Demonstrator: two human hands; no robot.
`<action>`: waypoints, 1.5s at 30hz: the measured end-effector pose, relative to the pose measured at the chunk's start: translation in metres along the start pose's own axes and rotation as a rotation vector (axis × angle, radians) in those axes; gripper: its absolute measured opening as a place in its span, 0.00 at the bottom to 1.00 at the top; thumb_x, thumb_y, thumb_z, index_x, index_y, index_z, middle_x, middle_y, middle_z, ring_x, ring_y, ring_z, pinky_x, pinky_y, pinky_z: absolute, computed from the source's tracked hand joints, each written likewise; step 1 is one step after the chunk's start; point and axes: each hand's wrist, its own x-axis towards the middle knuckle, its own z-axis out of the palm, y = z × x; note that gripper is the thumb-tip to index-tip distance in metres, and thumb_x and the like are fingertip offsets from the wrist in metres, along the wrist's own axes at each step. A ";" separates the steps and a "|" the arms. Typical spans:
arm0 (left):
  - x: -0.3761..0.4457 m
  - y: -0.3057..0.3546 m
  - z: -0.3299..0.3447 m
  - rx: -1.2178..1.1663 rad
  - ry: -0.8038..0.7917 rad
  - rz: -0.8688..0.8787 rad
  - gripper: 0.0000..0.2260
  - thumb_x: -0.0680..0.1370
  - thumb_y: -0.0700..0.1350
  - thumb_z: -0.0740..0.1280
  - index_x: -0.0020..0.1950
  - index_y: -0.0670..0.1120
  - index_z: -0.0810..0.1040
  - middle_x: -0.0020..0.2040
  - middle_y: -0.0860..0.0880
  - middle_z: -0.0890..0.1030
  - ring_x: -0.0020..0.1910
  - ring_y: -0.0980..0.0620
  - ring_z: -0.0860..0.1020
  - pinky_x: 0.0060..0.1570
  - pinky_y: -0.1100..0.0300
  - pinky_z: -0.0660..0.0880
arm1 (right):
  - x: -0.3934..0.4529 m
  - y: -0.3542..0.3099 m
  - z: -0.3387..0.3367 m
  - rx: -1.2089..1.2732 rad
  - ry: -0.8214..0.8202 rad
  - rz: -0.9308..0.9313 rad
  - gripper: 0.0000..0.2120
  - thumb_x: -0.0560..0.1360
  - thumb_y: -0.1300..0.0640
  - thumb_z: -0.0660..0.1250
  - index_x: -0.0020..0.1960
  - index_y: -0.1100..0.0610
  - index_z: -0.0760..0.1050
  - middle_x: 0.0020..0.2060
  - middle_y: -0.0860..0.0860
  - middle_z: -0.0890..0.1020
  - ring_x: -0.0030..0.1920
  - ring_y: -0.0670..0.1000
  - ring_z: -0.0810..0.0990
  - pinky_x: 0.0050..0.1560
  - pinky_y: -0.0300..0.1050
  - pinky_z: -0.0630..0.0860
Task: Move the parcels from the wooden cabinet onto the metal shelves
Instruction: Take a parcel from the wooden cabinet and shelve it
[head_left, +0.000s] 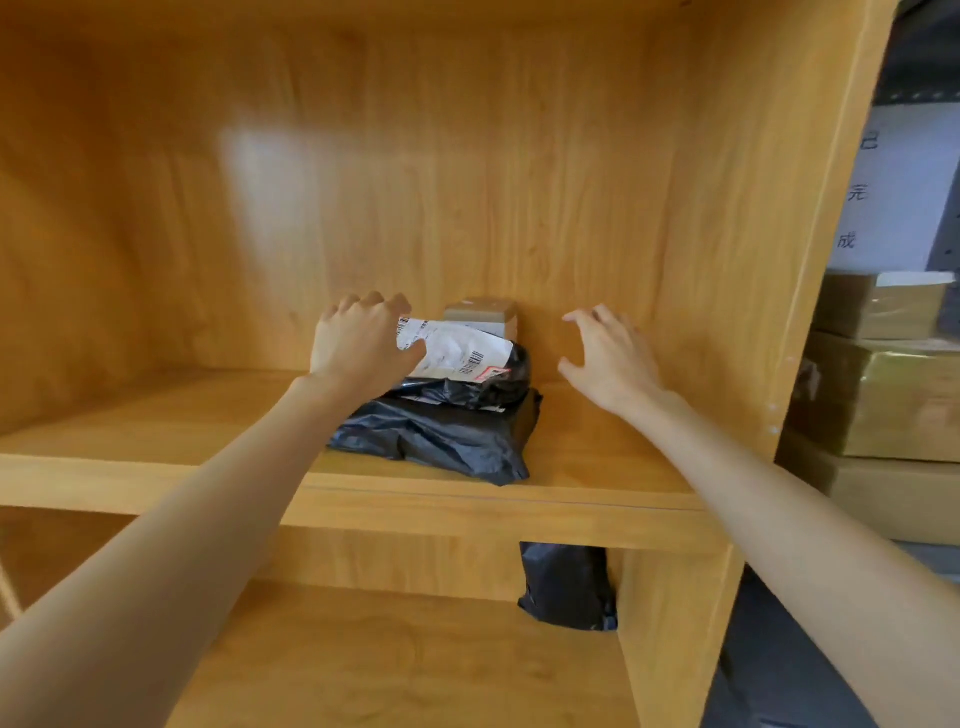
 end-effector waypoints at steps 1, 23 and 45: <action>0.012 0.001 0.006 -0.006 -0.007 0.008 0.21 0.76 0.53 0.66 0.67 0.48 0.72 0.60 0.45 0.77 0.60 0.41 0.73 0.54 0.52 0.70 | 0.010 0.002 0.003 0.001 -0.002 0.010 0.24 0.78 0.53 0.64 0.72 0.55 0.64 0.65 0.53 0.70 0.65 0.56 0.68 0.62 0.49 0.66; 0.165 0.031 0.121 -0.189 -0.380 0.195 0.41 0.68 0.75 0.58 0.74 0.51 0.63 0.68 0.42 0.68 0.67 0.38 0.67 0.61 0.43 0.68 | 0.123 0.026 0.059 -0.096 0.028 0.203 0.24 0.77 0.52 0.65 0.72 0.54 0.65 0.67 0.54 0.69 0.68 0.57 0.66 0.65 0.51 0.65; 0.162 0.036 0.046 -0.542 -0.085 -0.019 0.40 0.58 0.71 0.55 0.67 0.54 0.69 0.61 0.47 0.70 0.57 0.41 0.75 0.58 0.44 0.73 | 0.094 0.038 0.019 -0.012 0.080 0.136 0.25 0.78 0.52 0.64 0.72 0.55 0.64 0.67 0.53 0.69 0.67 0.56 0.66 0.62 0.48 0.66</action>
